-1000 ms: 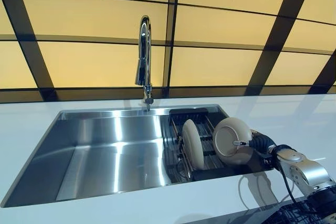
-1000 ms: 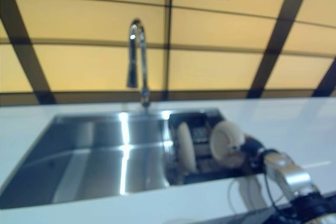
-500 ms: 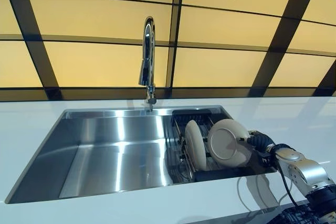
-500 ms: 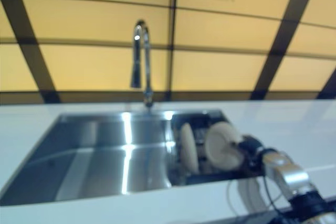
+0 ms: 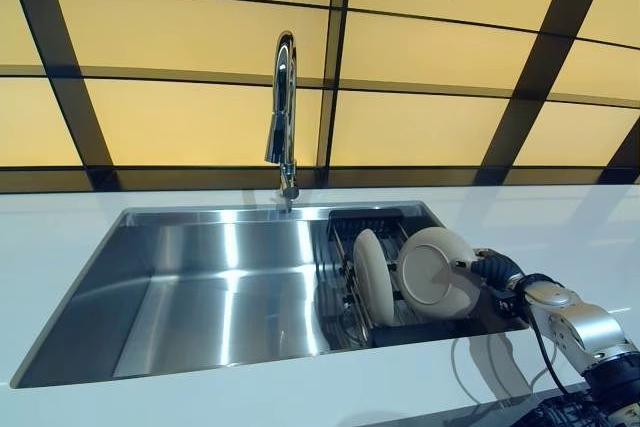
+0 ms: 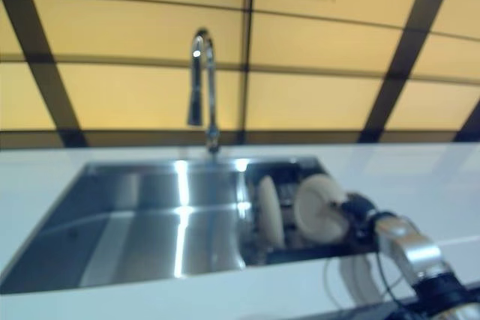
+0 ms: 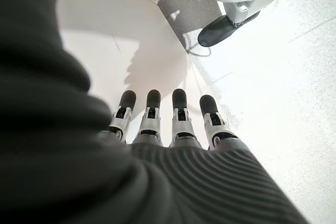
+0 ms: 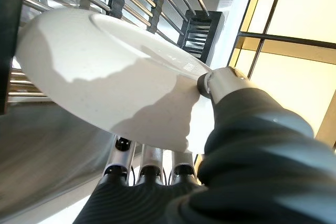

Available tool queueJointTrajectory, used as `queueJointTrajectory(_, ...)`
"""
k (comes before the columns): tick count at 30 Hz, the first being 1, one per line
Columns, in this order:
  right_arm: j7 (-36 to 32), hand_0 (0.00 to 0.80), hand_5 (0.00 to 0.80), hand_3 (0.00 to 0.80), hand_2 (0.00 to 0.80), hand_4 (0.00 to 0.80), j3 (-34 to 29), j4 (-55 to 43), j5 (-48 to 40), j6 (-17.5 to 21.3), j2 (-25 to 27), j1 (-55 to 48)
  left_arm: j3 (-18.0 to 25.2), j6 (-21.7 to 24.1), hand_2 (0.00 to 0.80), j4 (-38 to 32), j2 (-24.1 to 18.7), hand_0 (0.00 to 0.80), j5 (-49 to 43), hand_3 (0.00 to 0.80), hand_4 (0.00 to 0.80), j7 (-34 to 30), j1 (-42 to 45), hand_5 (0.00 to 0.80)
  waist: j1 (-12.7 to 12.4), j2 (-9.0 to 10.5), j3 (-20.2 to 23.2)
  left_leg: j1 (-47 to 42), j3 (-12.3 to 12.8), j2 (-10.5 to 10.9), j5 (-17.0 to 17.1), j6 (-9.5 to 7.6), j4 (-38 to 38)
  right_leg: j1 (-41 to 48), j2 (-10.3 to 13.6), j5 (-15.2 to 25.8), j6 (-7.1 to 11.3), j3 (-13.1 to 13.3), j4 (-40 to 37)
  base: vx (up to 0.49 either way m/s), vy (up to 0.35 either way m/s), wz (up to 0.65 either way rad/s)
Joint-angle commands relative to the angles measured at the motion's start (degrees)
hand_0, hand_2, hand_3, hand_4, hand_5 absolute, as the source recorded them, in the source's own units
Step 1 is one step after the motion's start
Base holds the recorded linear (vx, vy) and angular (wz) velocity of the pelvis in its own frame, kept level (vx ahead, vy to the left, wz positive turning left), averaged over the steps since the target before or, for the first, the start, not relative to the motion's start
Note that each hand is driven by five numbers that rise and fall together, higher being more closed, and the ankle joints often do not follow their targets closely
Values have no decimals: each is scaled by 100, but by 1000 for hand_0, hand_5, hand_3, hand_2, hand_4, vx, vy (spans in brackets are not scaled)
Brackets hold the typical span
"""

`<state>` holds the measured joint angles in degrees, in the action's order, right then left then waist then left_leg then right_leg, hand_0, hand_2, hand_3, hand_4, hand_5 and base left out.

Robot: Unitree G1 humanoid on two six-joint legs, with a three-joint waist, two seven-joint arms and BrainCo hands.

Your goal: Take plates into dishwasher

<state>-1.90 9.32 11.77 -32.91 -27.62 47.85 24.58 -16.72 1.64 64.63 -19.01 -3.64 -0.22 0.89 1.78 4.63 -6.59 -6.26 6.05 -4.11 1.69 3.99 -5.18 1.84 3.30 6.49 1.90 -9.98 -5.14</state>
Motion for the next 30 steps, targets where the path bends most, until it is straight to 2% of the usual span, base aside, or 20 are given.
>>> queueJointTrajectory(1,243,800,800,800,800,800,-125,-3,215,460,73,538,-27,40,0,56,-198,0,23,0,0,15,-324,0,-148,142,-24,59,240,230,-307,-213,18,380,81,-558,416,-17,209,0,0,0)
queueJointTrajectory(7,623,800,800,800,800,800,-258,-343,237,858,250,736,3,70,0,99,-190,0,2,0,0,27,-316,0,-144,161,-47,55,233,217,-306,-208,18,370,68,-553,423,14,226,0,0,0)
queueJointTrajectory(13,974,800,800,800,800,800,-404,-800,204,1075,410,880,-5,132,0,183,-161,0,25,0,0,52,-299,0,-115,166,-20,52,228,213,-320,-215,18,367,64,-557,425,54,222,0,0,0)
queueJointTrajectory(18,1426,800,800,800,800,800,-525,-1177,189,1464,489,973,-58,185,0,272,-128,0,50,0,0,76,-287,0,-104,157,18,57,207,225,-334,-225,18,367,57,-564,425,84,210,0,0,0)
queueJointTrajectory(20,1678,800,800,800,800,800,-591,-1350,134,1677,503,1007,-81,242,0,336,-116,0,51,0,0,85,-278,0,-95,154,22,52,207,230,-340,-226,18,372,58,-565,424,95,204,16,8,0)
queueJointTrajectory(24,2467,800,800,800,800,800,-839,-1904,74,2421,304,1087,-167,305,0,431,-68,0,37,0,0,83,-272,0,-83,123,55,38,197,247,-359,-233,18,382,66,-567,436,128,198,35,19,0)
queueJointTrajectory(25,2521,800,800,800,800,800,-854,-1932,83,2501,286,1085,-174,302,0,430,-67,0,32,0,0,77,-273,0,-84,121,57,37,195,249,-362,-234,18,383,67,-567,437,130,198,0,0,0)
queueJointTrajectory(28,3096,800,800,800,800,800,-986,-2341,836,3075,45,1141,-272,303,0,436,-7,0,45,0,0,71,-276,0,-97,61,74,23,185,274,-386,-252,18,390,92,-579,449,142,197,37,47,0)
queueJointTrajectory(30,3323,800,800,800,800,800,-1025,-2482,1204,3226,-34,1181,-327,292,0,426,20,0,49,0,0,65,-275,0,-110,27,91,13,172,291,-395,-265,18,396,107,-583,457,152,199,44,47,0)
